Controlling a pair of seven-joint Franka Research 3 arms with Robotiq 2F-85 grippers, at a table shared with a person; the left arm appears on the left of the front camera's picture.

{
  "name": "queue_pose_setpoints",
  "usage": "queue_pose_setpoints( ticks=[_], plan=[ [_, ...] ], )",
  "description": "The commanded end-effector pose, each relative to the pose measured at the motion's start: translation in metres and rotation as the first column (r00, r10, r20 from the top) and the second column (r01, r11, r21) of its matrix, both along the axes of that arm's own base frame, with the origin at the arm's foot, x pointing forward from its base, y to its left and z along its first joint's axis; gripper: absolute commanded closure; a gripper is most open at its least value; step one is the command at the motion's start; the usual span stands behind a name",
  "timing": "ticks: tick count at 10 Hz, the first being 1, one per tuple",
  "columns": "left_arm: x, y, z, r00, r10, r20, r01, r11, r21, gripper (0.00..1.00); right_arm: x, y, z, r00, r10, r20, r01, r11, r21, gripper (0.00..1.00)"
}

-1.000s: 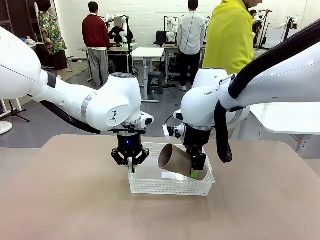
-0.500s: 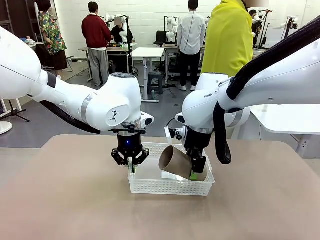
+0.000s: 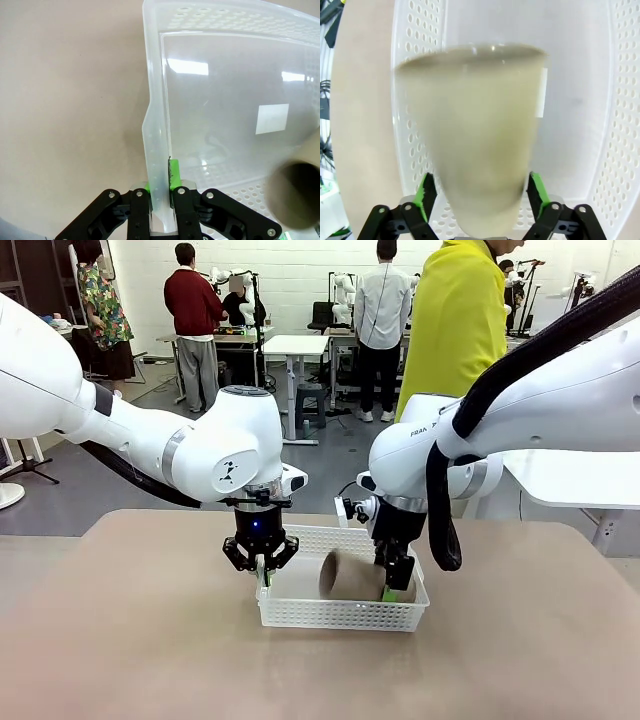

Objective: Clean and organize the cups into the basket.
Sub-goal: Pick up the Organizing basket and move it to the center of the table, then pick up the Reusable plastic cup from the right side of the table and place it inside the Organizing basket.

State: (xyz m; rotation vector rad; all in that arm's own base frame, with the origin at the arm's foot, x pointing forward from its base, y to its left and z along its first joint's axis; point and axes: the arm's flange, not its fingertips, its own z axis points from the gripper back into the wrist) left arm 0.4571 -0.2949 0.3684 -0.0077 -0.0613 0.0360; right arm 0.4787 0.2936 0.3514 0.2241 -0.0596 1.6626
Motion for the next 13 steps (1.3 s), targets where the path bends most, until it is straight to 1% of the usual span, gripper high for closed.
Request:
queue_pose_setpoints(
  ticks=[1, 3, 4, 5, 6, 7, 8, 9, 10, 11, 12, 13],
  plan=[
    [0.000, -0.001, 0.002, 1.000, 0.002, 0.005, -0.002, 1.000, -0.004, 1.00, -0.003, -0.003, 0.003, 1.000, 0.016, 0.007, -0.017, 0.999, 0.047, 0.00],
    [0.000, -0.001, 0.002, 1.000, 0.002, 0.005, -0.002, 1.000, -0.004, 1.00, -0.008, -0.006, 0.010, 1.000, 0.020, 0.013, -0.021, 0.998, 0.057, 0.00],
    [0.000, -0.001, 0.002, 1.000, 0.002, 0.005, -0.002, 1.000, -0.004, 1.00, -0.013, -0.010, 0.022, 0.999, 0.023, 0.024, -0.025, 0.996, 0.086, 0.00],
    [0.000, -0.001, 0.002, 1.000, 0.002, 0.005, -0.002, 1.000, -0.004, 1.00, -0.021, -0.022, 0.044, 0.999, 0.019, 0.047, -0.025, 0.990, 0.137, 0.00],
    [0.000, -0.001, 0.002, 1.000, 0.002, 0.005, -0.002, 1.000, -0.004, 1.00, -0.031, -0.045, 0.071, 0.998, 0.001, 0.071, -0.016, 0.976, 0.215, 0.00],
    [0.000, -0.001, 0.002, 1.000, 0.002, 0.005, -0.002, 1.000, -0.004, 1.00, -0.044, -0.088, 0.101, 0.998, -0.030, 0.063, 0.008, 0.947, 0.321, 0.00],
    [0.000, -0.001, 0.002, 1.000, 0.002, 0.005, -0.002, 1.000, -0.004, 1.00, -0.055, -0.134, 0.119, 0.999, -0.030, 0.034, 0.015, 0.922, 0.387, 0.00],
    [0.000, -0.001, 0.002, 1.000, 0.002, 0.005, -0.002, 1.000, -0.004, 1.00, -0.066, -0.186, 0.128, 0.998, -0.060, 0.025, 0.041, 0.881, 0.472, 0.00],
    [0.000, -0.001, 0.002, 1.000, 0.002, 0.005, -0.002, 1.000, -0.004, 1.00, -0.077, -0.238, 0.130, 0.996, -0.084, -0.002, 0.070, 0.827, 0.558, 0.00],
    [0.000, -0.001, 0.002, 1.000, 0.002, 0.005, -0.002, 1.000, -0.004, 1.00, -0.090, -0.298, 0.127, 0.996, -0.091, 0.018, 0.055, 0.727, 0.684, 0.00],
    [0.000, -0.001, 0.002, 1.000, 0.002, 0.005, -0.002, 1.000, -0.004, 1.00, -0.099, -0.348, 0.121, 0.988, -0.155, 0.024, 0.078, 0.618, 0.782, 0.00],
    [0.000, -0.001, 0.002, 1.000, 0.002, 0.005, -0.002, 1.000, -0.004, 1.00, -0.106, -0.390, 0.112, 0.975, -0.221, 0.011, 0.108, 0.519, 0.848, 0.00]
  ],
)
